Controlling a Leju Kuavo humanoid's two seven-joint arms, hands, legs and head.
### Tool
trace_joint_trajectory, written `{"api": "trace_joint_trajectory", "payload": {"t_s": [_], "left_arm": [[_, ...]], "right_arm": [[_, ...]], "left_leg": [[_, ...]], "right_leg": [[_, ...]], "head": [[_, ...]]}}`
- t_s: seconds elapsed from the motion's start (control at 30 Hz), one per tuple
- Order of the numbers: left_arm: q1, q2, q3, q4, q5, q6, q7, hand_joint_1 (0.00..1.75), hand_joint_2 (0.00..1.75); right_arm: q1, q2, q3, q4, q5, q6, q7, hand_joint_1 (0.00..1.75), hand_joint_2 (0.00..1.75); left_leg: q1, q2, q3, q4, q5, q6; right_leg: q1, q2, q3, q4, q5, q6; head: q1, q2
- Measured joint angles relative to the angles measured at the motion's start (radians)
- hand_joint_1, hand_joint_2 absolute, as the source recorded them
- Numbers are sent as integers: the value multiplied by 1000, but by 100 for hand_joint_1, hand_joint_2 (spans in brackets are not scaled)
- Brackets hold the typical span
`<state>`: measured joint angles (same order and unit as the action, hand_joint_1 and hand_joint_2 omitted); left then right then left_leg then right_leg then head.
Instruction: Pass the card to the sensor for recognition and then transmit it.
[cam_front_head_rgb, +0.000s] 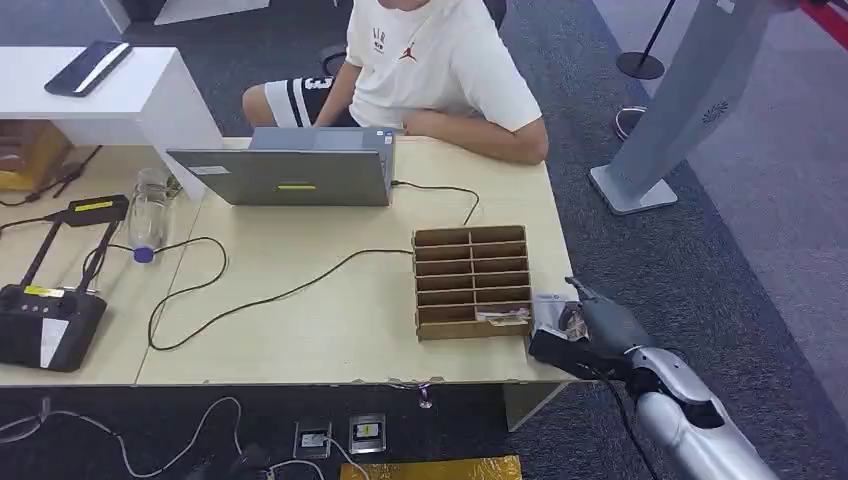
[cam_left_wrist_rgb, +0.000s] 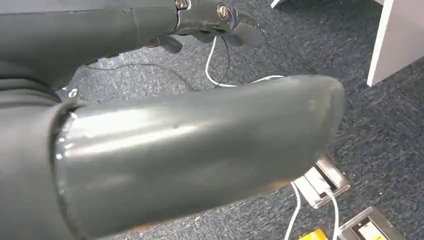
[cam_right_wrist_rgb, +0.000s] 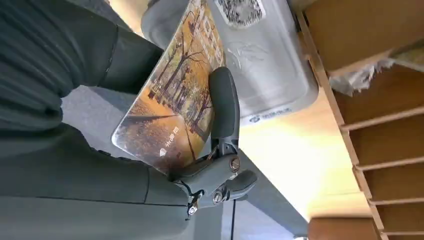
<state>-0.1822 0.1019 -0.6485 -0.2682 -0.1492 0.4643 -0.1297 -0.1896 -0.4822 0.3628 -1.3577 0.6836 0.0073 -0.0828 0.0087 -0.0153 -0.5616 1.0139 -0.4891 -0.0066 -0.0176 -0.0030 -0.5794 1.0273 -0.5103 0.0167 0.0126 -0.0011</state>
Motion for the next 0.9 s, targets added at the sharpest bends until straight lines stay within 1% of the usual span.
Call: {"api": "trace_joint_trajectory", "payload": {"t_s": [0.37,0.77,0.9], "left_arm": [[-1,0,0,-10,-1,0,5,0,0],[-4,0,0,-18,-3,1,6,0,0],[-4,0,0,-18,-3,2,6,0,0]], "right_arm": [[0,0,18,25,-18,-47,-1,175,175],[-12,-2,27,42,-23,-59,-5,175,175],[-22,-10,26,50,-25,-61,-12,175,175]], "left_leg": [[0,1,1,0,0,0],[0,2,2,0,0,0],[0,2,1,0,0,0]], "right_leg": [[0,2,0,0,0,0],[0,2,1,0,0,0],[0,2,1,0,0,0]], "head": [[0,0],[0,0],[0,0]]}}
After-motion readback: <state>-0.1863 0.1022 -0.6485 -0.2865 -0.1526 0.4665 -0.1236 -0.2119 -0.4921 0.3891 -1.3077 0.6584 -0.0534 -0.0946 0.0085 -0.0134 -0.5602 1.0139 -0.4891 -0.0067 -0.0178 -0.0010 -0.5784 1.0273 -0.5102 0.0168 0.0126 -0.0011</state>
